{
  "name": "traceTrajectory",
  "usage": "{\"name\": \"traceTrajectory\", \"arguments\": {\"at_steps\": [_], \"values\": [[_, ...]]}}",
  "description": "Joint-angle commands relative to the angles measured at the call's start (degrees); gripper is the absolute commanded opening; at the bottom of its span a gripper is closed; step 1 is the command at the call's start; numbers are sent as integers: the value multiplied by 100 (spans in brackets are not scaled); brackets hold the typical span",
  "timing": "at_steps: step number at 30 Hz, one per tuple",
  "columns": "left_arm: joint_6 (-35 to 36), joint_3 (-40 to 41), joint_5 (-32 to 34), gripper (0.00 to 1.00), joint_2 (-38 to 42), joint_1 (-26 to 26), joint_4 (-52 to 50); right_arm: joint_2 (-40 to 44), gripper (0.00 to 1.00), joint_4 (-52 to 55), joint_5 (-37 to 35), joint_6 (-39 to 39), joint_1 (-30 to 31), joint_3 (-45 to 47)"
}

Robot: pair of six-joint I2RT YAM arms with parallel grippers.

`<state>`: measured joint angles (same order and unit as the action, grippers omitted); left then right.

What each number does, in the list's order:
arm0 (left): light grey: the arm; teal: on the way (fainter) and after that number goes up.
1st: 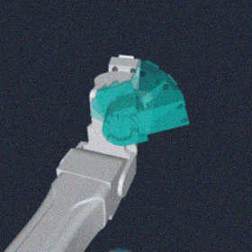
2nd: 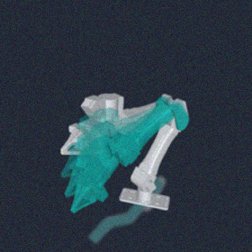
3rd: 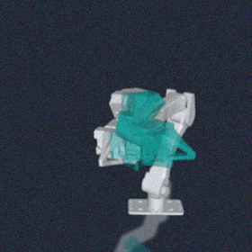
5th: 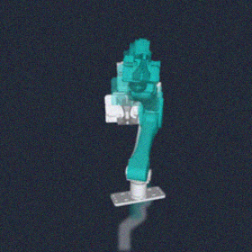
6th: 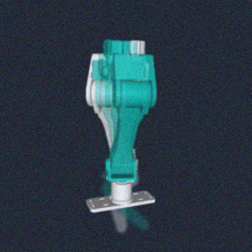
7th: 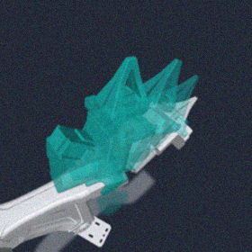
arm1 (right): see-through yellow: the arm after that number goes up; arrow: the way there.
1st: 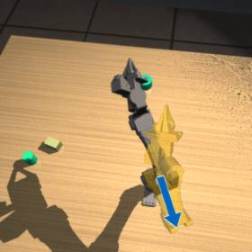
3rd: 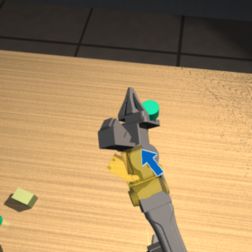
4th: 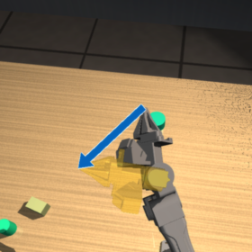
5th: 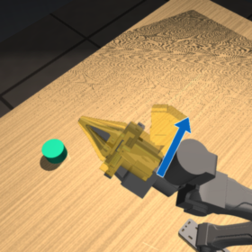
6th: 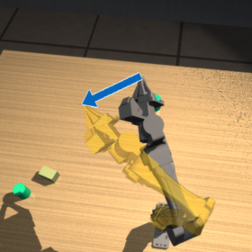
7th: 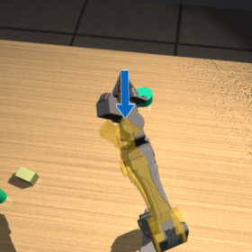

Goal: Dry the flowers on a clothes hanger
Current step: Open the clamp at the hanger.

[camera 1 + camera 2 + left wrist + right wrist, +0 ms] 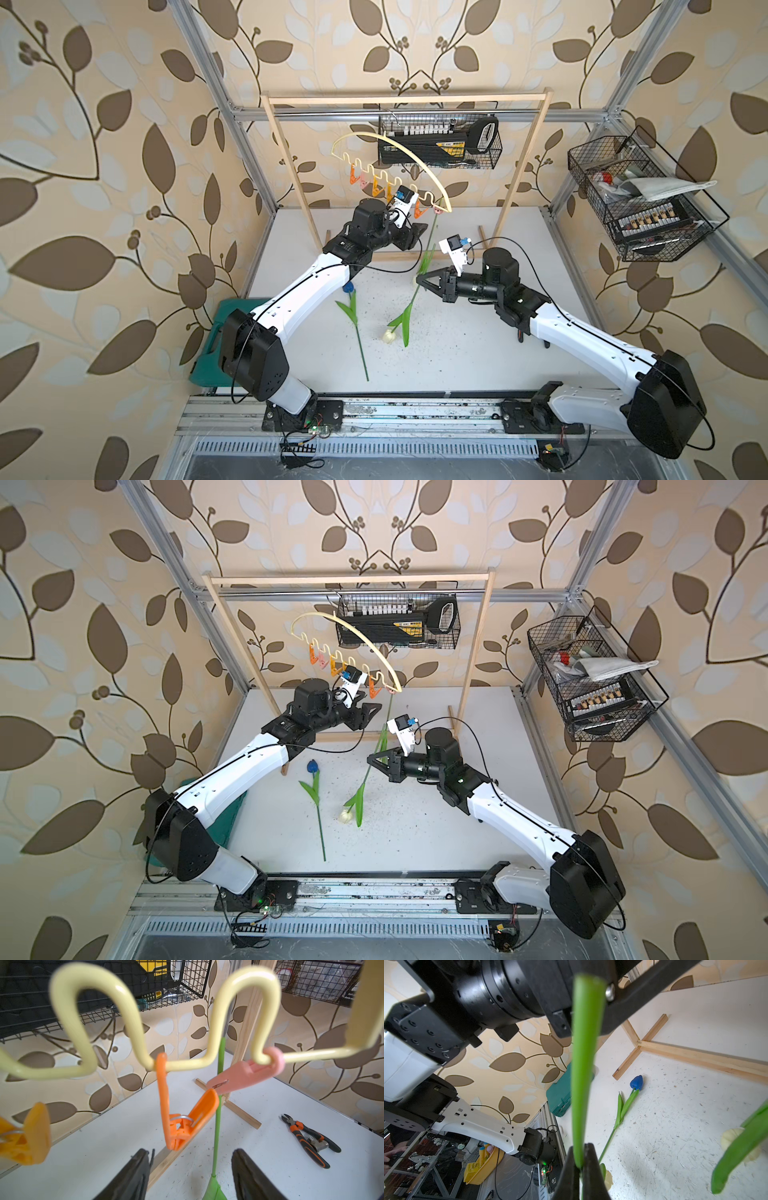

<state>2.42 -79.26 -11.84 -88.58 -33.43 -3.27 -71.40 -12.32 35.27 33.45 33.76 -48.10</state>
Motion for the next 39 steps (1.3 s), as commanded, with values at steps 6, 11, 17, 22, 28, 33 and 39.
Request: {"name": "traceTrajectory", "arguments": {"at_steps": [6,11,17,22,28,33,39], "values": [[306,-466,264,67,-50,-67,165,-83,0,-157,284,29,-61,28],[382,-615,352,67,-140,-72,108,-82,0,-139,347,30,-80,-16],[462,-862,332,67,-315,-67,-32,-39,0,-75,402,39,-119,-77],[486,-923,340,67,-395,-76,-18,-23,0,3,420,3,-158,-121],[526,-1001,397,67,-485,-91,24,-14,0,30,455,3,-167,-134],[574,-1042,471,67,-503,-120,63,-40,0,36,507,-5,-175,-147],[585,-1091,507,67,-519,-129,72,-65,0,36,543,-5,-176,-167]]}}
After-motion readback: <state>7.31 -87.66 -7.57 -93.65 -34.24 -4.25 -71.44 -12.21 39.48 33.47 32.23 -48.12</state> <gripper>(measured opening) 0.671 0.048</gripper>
